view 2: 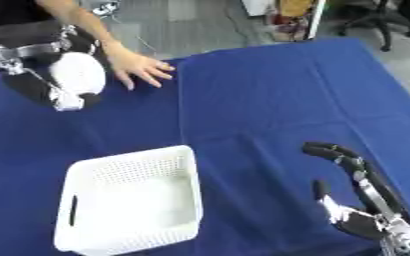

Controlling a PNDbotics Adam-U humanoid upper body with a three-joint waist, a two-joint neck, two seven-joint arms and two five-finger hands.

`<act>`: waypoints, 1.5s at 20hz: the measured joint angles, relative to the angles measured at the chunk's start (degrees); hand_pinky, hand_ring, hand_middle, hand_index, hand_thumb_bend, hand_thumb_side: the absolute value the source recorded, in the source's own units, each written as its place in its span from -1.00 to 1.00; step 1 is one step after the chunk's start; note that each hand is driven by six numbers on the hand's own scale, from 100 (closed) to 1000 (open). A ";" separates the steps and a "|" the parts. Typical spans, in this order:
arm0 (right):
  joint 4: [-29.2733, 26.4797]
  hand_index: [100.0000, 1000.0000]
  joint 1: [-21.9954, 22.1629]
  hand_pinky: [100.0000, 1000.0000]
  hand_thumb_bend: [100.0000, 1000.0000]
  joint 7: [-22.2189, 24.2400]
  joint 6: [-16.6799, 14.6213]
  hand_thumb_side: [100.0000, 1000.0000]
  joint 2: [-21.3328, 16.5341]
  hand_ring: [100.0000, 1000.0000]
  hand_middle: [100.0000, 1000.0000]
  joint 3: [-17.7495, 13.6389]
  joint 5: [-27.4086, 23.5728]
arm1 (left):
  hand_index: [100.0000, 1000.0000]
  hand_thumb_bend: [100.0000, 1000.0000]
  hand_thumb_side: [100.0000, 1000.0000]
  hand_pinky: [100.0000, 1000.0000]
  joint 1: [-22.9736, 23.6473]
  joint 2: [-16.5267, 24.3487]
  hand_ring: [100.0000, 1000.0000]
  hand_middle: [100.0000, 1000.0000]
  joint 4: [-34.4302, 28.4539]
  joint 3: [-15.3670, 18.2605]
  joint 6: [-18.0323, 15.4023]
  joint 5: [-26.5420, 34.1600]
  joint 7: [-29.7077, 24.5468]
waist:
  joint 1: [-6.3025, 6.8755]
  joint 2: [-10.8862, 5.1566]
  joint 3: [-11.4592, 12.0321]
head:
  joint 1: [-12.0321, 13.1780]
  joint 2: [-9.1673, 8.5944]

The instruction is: Pick up objects on the table and place them in the box.

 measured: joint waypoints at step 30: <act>0.00 0.74 -0.07 0.74 -1.00 0.02 -0.05 -0.01 -0.02 0.74 0.53 0.01 -0.11 | -0.07 -1.00 -0.67 -1.00 2.37 0.54 -0.99 -0.31 -14.02 -5.06 6.88 8.73 -6.89 | -0.27 0.00 -0.32 | 0.00 -0.10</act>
